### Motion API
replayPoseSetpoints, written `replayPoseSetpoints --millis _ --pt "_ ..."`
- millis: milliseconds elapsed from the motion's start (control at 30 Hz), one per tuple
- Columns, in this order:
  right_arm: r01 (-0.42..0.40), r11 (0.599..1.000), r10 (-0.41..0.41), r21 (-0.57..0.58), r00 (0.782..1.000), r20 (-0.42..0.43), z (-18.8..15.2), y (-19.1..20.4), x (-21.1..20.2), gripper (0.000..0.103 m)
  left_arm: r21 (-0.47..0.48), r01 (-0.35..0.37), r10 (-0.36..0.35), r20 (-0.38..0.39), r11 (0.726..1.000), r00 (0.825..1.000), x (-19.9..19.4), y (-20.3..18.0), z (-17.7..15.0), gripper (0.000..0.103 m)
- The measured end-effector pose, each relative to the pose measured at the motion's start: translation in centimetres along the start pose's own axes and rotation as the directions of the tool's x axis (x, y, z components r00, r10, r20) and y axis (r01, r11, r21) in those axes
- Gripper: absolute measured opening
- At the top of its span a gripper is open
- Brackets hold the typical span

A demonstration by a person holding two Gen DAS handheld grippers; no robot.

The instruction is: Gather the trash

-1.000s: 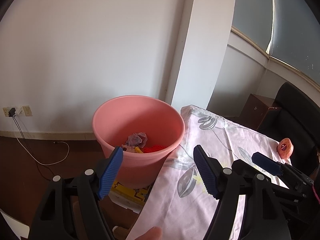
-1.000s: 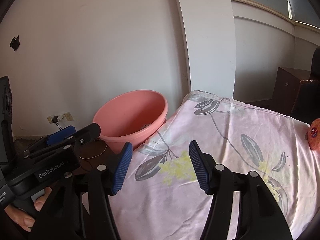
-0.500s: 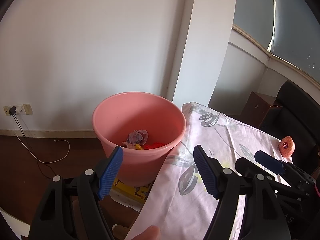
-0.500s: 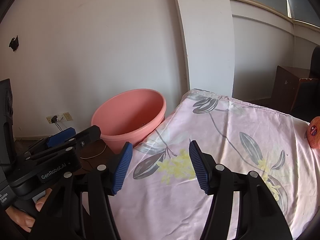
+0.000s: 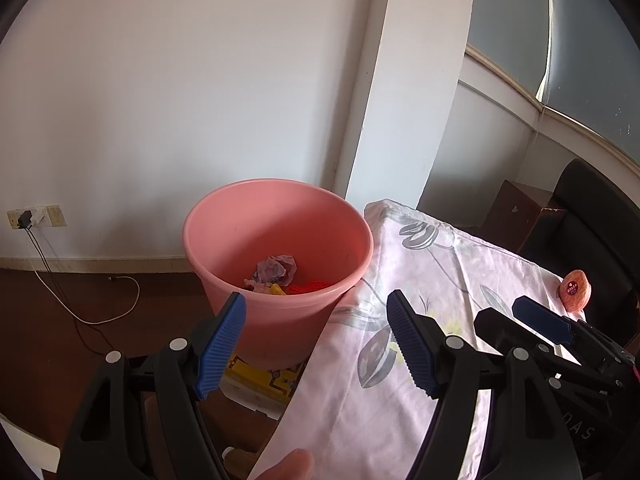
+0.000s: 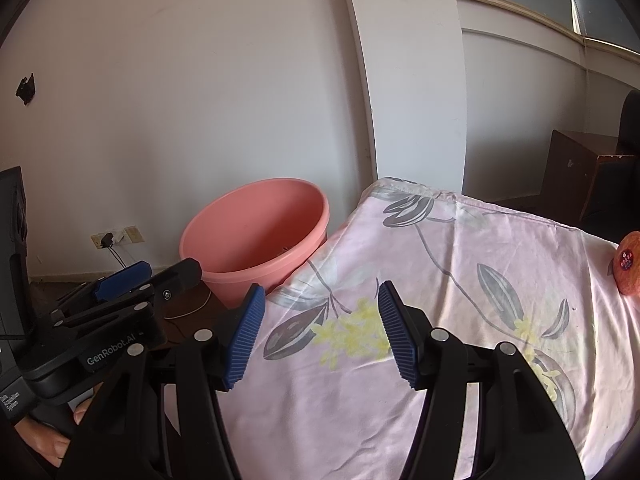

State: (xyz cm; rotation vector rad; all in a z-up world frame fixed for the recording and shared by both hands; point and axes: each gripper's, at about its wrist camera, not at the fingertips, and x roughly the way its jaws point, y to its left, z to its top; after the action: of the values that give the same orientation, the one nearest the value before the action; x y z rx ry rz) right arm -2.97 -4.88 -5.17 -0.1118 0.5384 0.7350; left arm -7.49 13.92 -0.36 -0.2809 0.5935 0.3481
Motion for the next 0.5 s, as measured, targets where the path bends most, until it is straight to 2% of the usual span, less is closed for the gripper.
replayPoseSetpoints --millis 500 --pt "-0.001 1.000 0.002 0.005 1.000 -0.015 -0.10 0.08 0.29 0.060 0.004 0.000 0.000 -0.008 1.000 1.000 0.14 -0.15 -0.17 0.071"
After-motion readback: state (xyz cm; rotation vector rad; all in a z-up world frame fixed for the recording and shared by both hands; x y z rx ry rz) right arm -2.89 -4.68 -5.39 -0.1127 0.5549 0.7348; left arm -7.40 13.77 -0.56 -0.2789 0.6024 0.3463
